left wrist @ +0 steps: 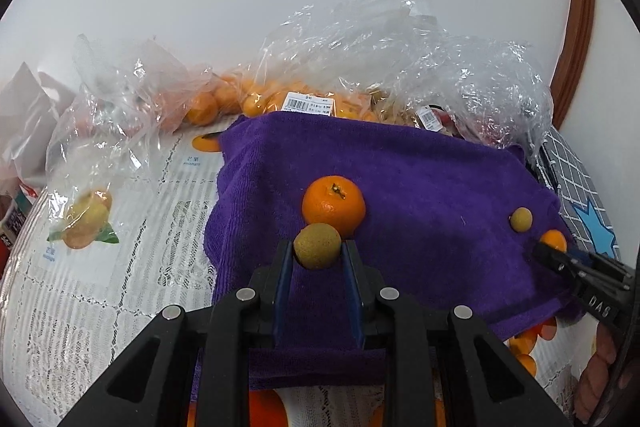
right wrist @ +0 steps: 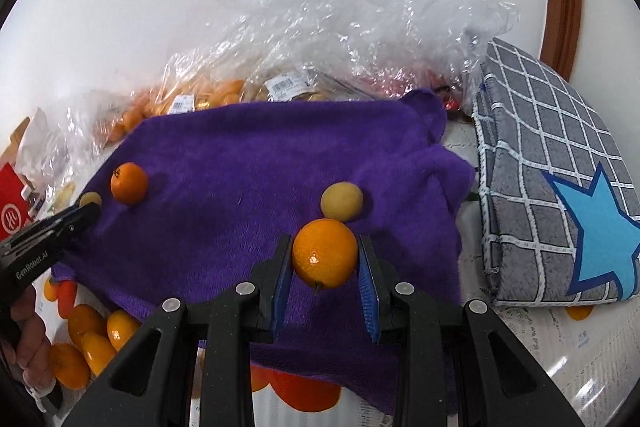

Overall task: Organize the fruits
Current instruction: 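Place the orange on the purple towel with the right tool while the left places the yellow fruit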

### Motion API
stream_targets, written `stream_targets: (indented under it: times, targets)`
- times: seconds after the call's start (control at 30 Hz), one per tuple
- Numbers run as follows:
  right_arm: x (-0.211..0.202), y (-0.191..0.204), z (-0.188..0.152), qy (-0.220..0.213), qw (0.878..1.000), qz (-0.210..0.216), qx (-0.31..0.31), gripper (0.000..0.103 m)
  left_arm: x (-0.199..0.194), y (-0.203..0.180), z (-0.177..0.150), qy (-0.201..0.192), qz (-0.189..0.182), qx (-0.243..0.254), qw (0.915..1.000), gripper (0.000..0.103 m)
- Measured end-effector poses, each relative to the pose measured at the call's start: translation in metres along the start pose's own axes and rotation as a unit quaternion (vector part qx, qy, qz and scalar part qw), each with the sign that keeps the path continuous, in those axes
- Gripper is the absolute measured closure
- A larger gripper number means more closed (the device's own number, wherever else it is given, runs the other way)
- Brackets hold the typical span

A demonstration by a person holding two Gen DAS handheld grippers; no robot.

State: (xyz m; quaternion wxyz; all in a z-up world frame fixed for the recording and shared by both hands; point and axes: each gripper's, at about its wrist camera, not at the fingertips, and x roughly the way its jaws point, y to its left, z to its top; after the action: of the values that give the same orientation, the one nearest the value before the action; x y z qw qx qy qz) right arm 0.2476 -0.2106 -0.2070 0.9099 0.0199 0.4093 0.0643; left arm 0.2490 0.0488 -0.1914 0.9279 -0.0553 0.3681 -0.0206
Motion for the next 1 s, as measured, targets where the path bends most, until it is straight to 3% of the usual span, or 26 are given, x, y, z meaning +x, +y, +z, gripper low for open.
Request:
stream_targets:
  times: [0.17, 0.5, 0.67, 0.8, 1.0]
  targets:
    - [0.006, 0.003, 0.000, 0.014, 1.000, -0.001, -0.008, 0.072, 0.007, 0.001, -0.001, 0.021, -0.003, -0.006, 0.9998, 0.079]
    - [0.013, 0.004, -0.001, 0.034, 0.999, -0.006, -0.012, 0.072, 0.007, 0.001, -0.001, 0.023, -0.006, -0.006, 0.9997, 0.079]
    - [0.011, 0.002, -0.002, 0.033, 0.999, 0.000, -0.009, 0.070, 0.006, 0.001, -0.002, 0.023, -0.006, -0.006, 0.9997, 0.079]
    - [0.009, 0.004, -0.002, 0.027, 1.000, 0.001, -0.016, 0.060, 0.007, 0.001, -0.002, 0.023, -0.007, -0.005, 0.9997, 0.079]
    - [-0.002, 0.004, -0.002, 0.002, 1.000, -0.004, -0.010, 0.059, 0.006, 0.002, -0.002, 0.021, -0.010, -0.007, 0.9997, 0.079]
